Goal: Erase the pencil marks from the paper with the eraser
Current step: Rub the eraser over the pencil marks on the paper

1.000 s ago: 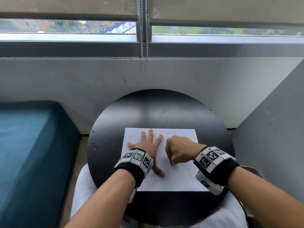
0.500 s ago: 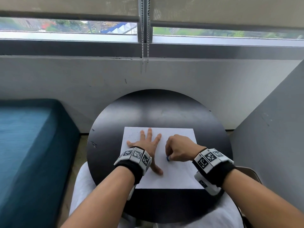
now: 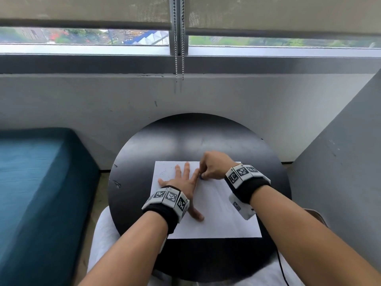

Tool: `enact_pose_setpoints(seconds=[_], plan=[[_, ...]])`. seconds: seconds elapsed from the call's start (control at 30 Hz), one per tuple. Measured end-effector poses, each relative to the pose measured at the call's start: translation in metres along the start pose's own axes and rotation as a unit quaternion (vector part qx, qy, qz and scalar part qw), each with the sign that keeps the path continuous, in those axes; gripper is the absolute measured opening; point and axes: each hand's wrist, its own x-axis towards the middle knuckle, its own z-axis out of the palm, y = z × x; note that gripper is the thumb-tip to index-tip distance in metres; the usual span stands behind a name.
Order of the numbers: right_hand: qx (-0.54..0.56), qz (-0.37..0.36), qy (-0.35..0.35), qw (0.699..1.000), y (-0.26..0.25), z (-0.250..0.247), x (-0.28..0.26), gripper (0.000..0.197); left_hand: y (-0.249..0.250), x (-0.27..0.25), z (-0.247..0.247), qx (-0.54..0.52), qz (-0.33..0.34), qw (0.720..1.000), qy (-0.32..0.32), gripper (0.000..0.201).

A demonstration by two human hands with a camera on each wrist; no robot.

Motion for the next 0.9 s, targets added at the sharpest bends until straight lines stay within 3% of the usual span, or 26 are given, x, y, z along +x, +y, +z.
enact_pose_setpoints(seconds=[0.1,0.27,0.47,0.53,0.7,0.77,0.9], plan=[[-0.008,-0.007,-0.013,1.000,0.000,0.002,-0.007,0.010,0.001,0.001,0.001,0.005,0.000,1.000,0.004,0.148],[-0.097,-0.043,-0.126,0.986,-0.010,0.009,-0.031,0.019,0.002,0.000,0.000,0.008,0.001,1.000,0.004,0.149],[-0.067,-0.028,-0.027,0.997,-0.007,-0.002,-0.007,0.015,0.001,0.001,0.001,0.001,0.001,1.000,0.004,0.149],[-0.057,-0.034,-0.029,0.997,-0.005,0.002,-0.015,0.013,0.002,0.002,0.002,0.003,0.000,1.000,0.001,0.149],[-0.090,-0.048,-0.176,0.979,-0.011,0.014,-0.040,0.021,0.003,0.001,0.001,0.010,-0.003,1.000,-0.003,0.149],[-0.102,-0.049,-0.156,0.981,-0.014,0.009,-0.030,0.023,0.003,0.001,0.000,0.006,-0.002,1.000,0.000,0.148],[-0.089,-0.048,-0.043,0.994,-0.012,-0.009,-0.002,0.021,0.000,0.001,0.001,-0.008,-0.003,1.000,0.004,0.150]])
